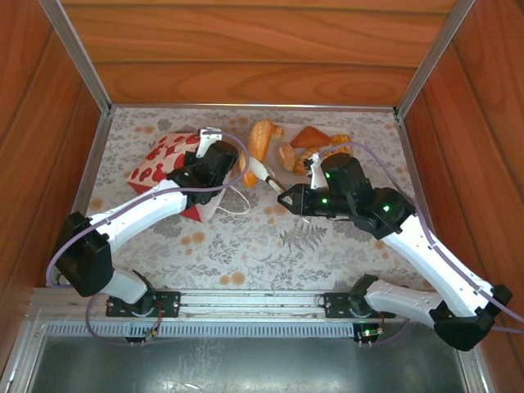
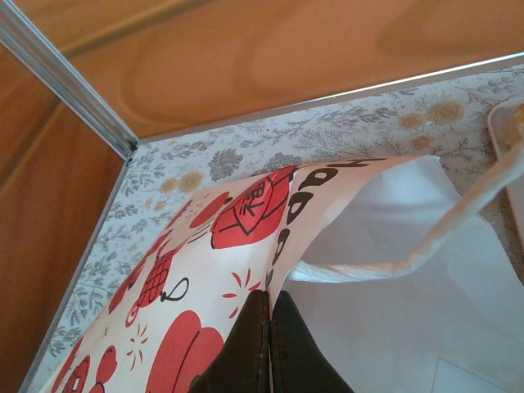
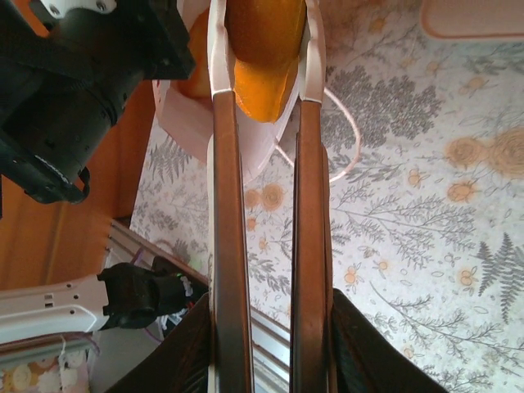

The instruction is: Take the fake bread out of the paper bag

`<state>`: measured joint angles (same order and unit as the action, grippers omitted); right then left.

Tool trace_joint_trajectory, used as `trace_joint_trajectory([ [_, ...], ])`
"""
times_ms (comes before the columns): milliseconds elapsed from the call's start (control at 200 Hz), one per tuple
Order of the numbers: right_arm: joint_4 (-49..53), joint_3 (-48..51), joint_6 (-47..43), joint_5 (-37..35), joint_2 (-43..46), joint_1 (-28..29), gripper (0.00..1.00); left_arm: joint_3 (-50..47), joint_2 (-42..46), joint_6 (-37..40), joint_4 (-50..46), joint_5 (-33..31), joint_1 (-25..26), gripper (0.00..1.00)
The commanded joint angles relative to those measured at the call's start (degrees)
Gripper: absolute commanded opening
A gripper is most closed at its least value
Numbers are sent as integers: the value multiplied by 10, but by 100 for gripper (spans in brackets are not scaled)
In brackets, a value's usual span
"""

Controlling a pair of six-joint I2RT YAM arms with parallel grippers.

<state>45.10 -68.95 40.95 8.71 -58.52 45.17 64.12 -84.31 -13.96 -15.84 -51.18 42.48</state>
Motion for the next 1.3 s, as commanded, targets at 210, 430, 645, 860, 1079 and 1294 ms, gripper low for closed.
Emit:
trace_joint_trajectory([
  [210,-53,12,-4,18,-43,-81,0,-5,50,8,-12,-9,-5,0],
  [430,-154,49,-1,101,-115,-123,0,-11,73,13,-10,4,-5,0],
  [645,-186,49,-25,131,-189,-143,0,-10,79,23,-7,1,-5,0],
  [860,-237,44,1,171,-246,-157,1,-14,83,26,-2,0,-6,0],
  [1079,-270,45,22,201,-284,-172,1,-20,84,25,-1,0,-7,0],
  [1294,-283,48,34,213,-305,-187,1,-22,88,24,0,2,-8,0],
])
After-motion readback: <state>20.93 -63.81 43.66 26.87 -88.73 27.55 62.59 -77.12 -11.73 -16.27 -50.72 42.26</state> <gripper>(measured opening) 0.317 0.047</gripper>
